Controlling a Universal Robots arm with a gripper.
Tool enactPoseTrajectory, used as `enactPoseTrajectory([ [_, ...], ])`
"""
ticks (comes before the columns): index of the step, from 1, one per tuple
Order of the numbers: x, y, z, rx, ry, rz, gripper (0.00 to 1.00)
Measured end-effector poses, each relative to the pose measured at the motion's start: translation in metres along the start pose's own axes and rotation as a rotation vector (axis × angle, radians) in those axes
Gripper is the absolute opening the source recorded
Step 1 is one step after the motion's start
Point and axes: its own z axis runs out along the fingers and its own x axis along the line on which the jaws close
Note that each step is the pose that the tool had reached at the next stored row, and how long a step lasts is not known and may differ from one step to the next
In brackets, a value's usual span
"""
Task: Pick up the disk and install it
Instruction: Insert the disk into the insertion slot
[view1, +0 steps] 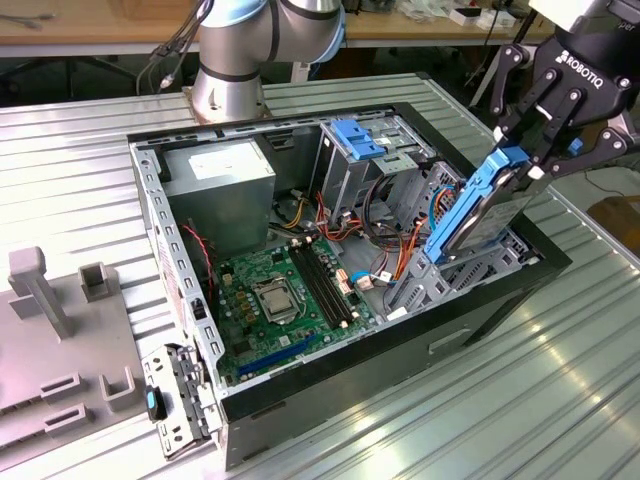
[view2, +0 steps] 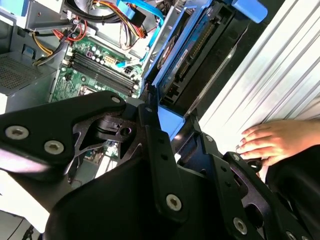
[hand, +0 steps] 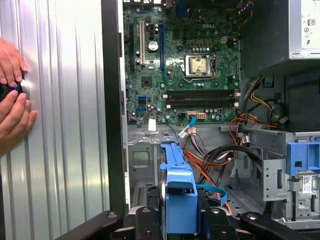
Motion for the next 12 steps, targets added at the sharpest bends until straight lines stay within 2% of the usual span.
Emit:
enactPoseTrajectory([
  [12, 0.0002, 0.0001, 0.0041, 0.0000, 0.0001, 0.000, 0.37],
])
